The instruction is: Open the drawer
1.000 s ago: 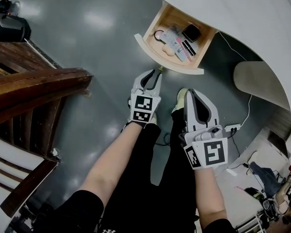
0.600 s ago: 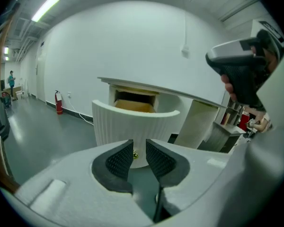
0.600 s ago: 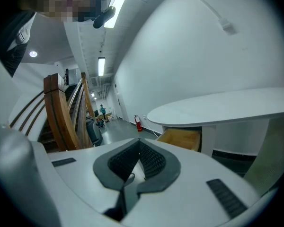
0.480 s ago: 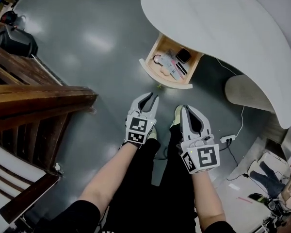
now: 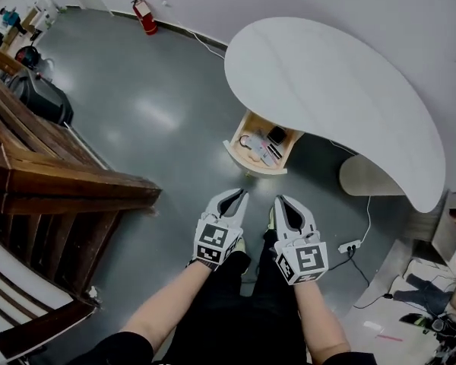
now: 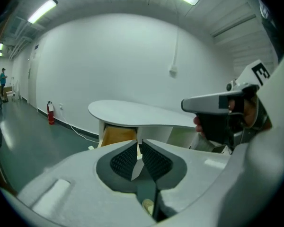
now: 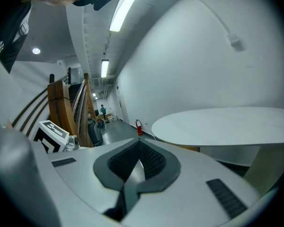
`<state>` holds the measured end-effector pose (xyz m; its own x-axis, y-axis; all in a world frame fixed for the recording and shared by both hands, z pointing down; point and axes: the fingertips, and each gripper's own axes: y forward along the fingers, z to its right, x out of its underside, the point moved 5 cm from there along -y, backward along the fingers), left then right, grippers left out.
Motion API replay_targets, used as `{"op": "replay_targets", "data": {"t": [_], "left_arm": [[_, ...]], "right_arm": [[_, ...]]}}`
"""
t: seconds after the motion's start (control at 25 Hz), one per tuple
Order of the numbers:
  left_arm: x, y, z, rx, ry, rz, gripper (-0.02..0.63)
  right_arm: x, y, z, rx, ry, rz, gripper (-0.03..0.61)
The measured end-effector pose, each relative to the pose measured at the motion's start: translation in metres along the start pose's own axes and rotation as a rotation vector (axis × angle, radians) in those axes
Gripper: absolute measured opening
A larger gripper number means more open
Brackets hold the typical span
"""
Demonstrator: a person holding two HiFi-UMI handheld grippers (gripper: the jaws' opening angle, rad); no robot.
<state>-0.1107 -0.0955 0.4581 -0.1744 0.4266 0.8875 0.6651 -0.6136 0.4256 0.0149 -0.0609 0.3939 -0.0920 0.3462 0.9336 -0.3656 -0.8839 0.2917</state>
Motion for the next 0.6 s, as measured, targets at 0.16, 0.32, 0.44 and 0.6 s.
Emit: {"op": "replay_targets", "data": {"t": [0.16, 0.32, 0.44, 0.6], "left_arm": [[-0.036, -0.021, 0.012, 0.019, -0.012, 0.031, 0.034], [-0.066, -0.033, 0.023, 0.038, 0.013, 0.049, 0.029], [-0.09, -0.044, 0.031, 0.054, 0.013, 0.069, 0.026], [-0.118, -0.054, 0.043, 0.082, 0.046, 0.097, 0.026]], "right_arm": [[-0.025, -0.007, -0.009, -0.004, -0.021, 0.021, 0.014], [-0.045, -0.014, -0.014, -0.015, -0.037, 0.038, 0.014], [-0.062, -0.021, -0.018, -0.023, -0.041, 0.053, 0.014], [-0.086, -0.028, -0.021, -0.025, -0.067, 0.073, 0.014]]}}
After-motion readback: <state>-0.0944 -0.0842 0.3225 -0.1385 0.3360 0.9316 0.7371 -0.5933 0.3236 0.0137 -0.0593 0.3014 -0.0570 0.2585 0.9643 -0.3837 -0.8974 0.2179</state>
